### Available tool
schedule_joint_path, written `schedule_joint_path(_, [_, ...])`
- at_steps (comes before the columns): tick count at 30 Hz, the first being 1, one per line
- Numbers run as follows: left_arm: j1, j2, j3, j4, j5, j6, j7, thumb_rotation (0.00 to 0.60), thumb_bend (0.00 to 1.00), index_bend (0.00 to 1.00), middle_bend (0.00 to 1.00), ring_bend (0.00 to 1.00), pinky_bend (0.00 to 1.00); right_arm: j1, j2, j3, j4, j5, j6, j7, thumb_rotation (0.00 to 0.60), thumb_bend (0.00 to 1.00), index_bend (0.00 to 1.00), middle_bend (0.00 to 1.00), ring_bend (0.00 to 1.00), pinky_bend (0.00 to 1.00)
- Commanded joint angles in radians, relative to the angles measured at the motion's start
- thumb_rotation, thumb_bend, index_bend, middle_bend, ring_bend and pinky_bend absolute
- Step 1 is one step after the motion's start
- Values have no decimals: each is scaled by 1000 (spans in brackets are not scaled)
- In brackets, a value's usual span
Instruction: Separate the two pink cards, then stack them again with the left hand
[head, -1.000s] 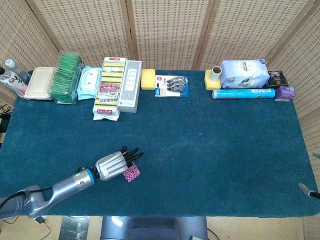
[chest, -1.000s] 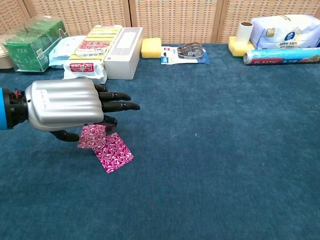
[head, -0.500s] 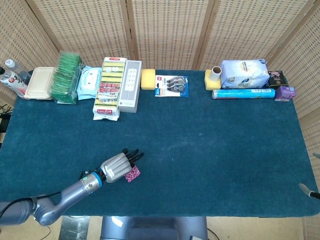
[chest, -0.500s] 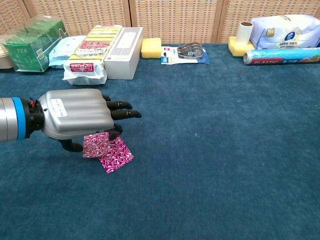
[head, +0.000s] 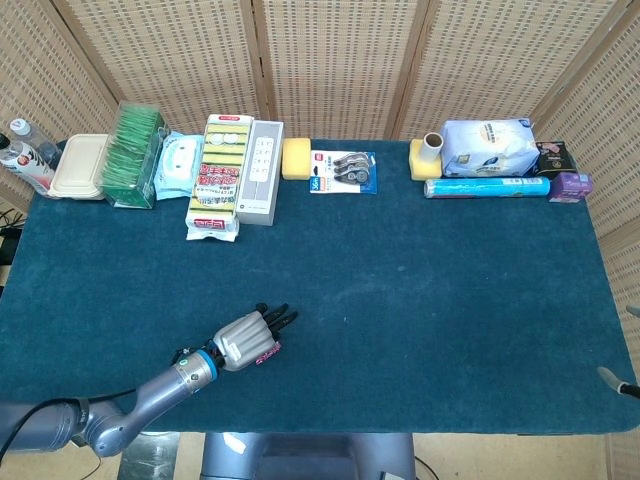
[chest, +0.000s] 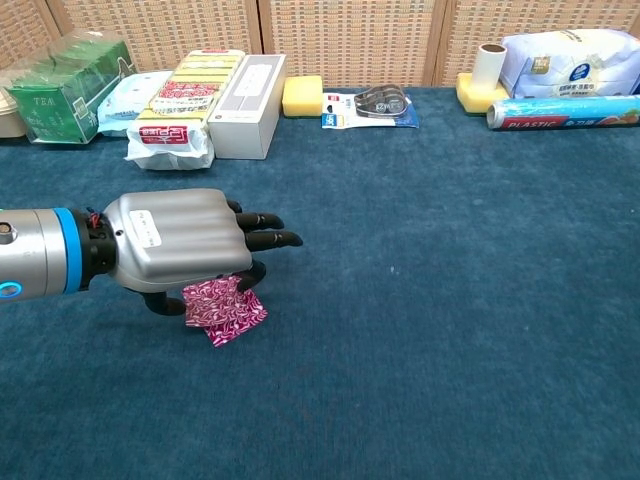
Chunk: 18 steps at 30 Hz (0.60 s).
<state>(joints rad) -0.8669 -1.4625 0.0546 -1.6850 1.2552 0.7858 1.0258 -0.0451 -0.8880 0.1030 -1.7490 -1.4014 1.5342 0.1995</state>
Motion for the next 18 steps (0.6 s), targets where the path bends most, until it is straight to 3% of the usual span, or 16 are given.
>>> schedule_joint_path(1, [-7, -6, -2, -5, -19, 4, 11, 600, 216, 496, 0, 0, 287, -1, 1, 0, 1, -1, 1, 2, 600, 0, 204, 17, 0, 0])
schedule_joint_path(18, [-60, -26, 1, -68, -247, 40, 93, 600, 217, 496, 0, 0, 287, -3, 5, -1, 3, -3, 4, 14, 600, 0, 205, 18, 0, 0])
